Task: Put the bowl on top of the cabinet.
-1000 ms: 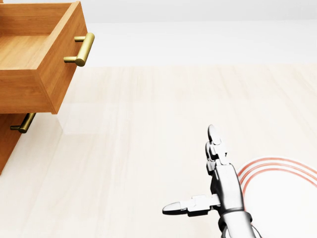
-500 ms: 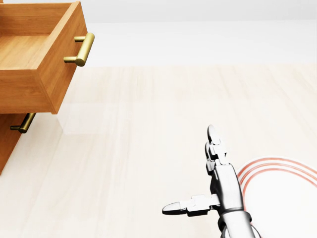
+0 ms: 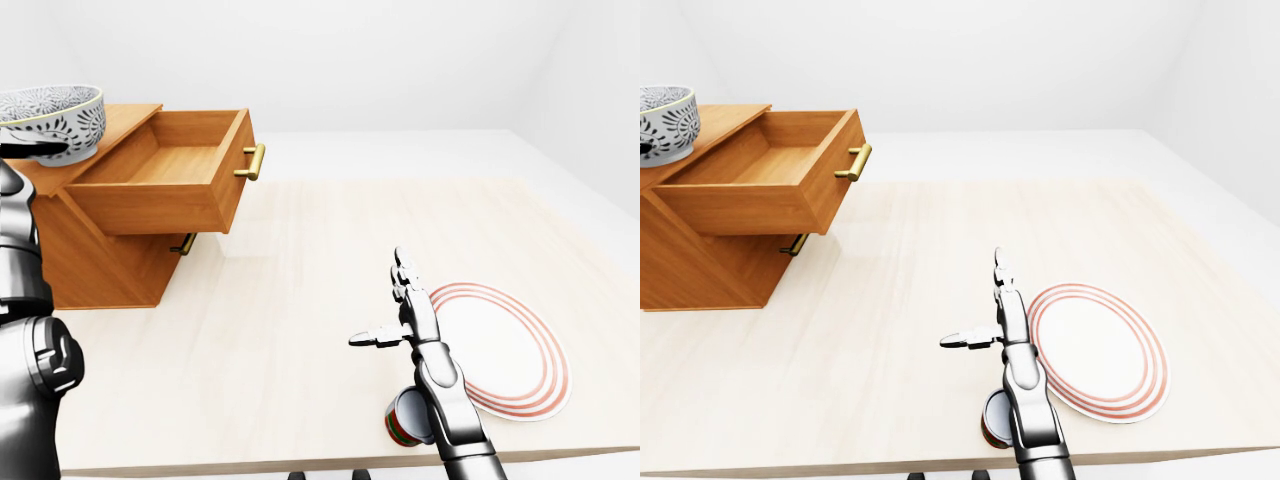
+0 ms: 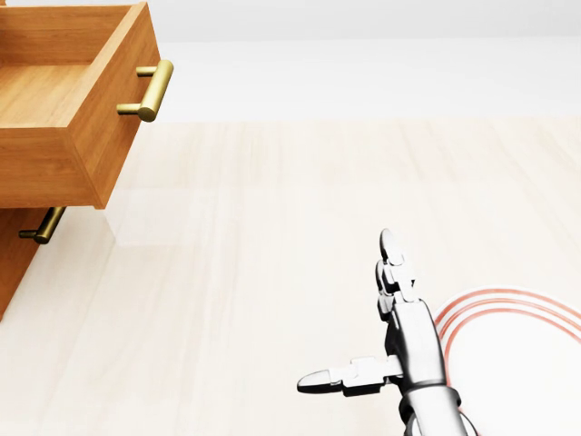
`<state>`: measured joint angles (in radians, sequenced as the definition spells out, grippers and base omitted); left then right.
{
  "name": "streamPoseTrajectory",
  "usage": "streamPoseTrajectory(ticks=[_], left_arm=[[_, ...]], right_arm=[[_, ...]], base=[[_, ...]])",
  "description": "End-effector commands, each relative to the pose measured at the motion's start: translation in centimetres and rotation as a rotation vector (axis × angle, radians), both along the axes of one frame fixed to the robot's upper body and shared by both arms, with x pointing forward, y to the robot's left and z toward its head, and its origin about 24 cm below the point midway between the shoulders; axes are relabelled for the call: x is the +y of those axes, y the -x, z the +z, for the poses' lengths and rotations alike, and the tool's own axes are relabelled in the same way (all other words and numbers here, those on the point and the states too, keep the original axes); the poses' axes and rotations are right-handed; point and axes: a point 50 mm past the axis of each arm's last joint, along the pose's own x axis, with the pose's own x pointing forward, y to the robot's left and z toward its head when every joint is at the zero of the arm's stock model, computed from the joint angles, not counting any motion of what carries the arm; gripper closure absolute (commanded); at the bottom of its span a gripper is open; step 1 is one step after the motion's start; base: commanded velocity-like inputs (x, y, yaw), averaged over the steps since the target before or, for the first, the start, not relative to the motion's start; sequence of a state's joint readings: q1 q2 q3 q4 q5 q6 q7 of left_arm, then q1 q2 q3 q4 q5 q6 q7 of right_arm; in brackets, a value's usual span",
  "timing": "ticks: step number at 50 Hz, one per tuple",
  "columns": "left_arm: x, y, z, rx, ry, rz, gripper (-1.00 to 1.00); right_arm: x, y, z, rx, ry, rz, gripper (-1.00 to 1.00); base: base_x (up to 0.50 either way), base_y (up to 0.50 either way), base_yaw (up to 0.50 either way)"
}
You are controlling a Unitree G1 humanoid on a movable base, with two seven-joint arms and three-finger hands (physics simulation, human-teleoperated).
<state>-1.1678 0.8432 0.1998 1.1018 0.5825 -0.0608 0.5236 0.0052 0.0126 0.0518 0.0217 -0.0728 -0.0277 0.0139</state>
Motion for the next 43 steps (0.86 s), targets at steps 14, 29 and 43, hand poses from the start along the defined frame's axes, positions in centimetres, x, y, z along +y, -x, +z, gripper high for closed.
streamPoseTrajectory(ticks=[14,29,43], left_arm=[[-6.0,8.2,7.6,-0.543,-0.256,-0.116,-1.0],[-10.1,12.2,7.6,-0.652,-0.395,-0.262,-1.0],[-12.2,14.0,6.8,-0.659,-0.457,-0.341,-1.0]], right_arm=[[0.0,-0.1,-0.1,0.001,0.001,0.0,-1.0],[0.0,0.0,0.0,-0.002,0.001,0.0,-1.0],[0.0,0.0,0.0,-0.001,0.003,0.004,-1.0]], base=[[0.0,0.0,0.0],[0.0,0.0,0.0],[0.0,0.0,0.0]])
